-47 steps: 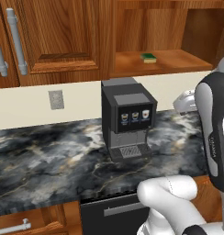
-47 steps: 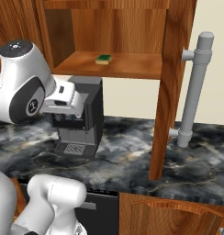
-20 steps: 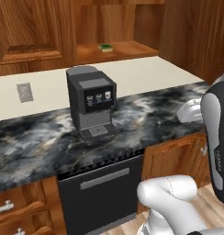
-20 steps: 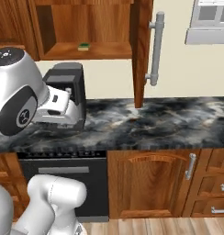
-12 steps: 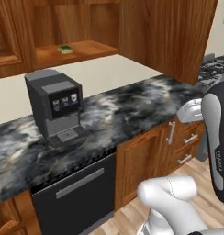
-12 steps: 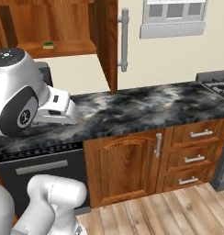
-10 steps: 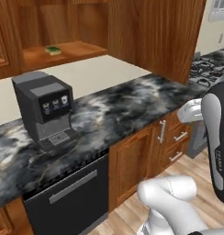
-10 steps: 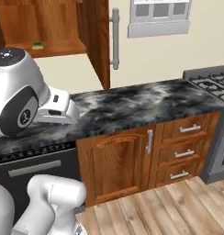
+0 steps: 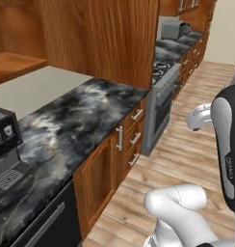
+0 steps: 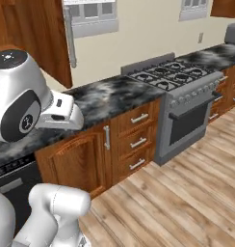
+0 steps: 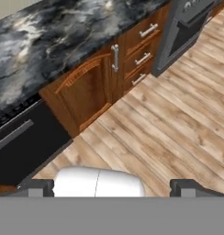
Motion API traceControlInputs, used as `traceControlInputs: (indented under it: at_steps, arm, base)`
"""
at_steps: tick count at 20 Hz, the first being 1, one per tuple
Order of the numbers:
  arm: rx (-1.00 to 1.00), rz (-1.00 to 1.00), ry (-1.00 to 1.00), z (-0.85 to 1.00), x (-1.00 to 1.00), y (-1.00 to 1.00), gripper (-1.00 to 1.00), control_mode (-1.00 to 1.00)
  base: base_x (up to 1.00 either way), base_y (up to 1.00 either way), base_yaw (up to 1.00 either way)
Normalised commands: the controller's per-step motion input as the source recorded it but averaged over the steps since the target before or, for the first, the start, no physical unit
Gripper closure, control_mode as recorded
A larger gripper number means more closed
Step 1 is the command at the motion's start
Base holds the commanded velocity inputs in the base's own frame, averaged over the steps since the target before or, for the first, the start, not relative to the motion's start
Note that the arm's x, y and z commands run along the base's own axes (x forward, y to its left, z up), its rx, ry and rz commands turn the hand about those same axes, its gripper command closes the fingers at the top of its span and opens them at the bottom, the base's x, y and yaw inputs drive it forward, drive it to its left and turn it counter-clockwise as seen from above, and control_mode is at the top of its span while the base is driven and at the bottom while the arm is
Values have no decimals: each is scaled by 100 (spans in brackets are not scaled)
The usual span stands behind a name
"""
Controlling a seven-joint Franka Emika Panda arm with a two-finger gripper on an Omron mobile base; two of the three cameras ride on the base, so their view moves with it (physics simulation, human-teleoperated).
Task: Pick up the bar soap and sponge from the sink, and place them back in the cabinet, and close the cabinet door.
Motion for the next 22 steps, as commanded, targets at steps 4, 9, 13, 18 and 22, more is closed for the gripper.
traceControlInputs:
  at_steps: [4, 9, 13, 18, 22]
  arm:
    - [0, 0, 0, 0, 0, 0, -100, 100]
    - [0, 0, 0, 0, 0, 0, -100, 100]
    - [0, 0, 0, 0, 0, 0, -100, 100]
    - [0, 0, 0, 0, 0, 0, -100, 100]
    - [0, 0, 0, 0, 0, 0, -100, 100]
  base:
    - [-15, 0, -68]
    - [-2, 0, -69]
    - [0, 0, -65]
    - [13, 0, -53]
    - [25, 0, -46]
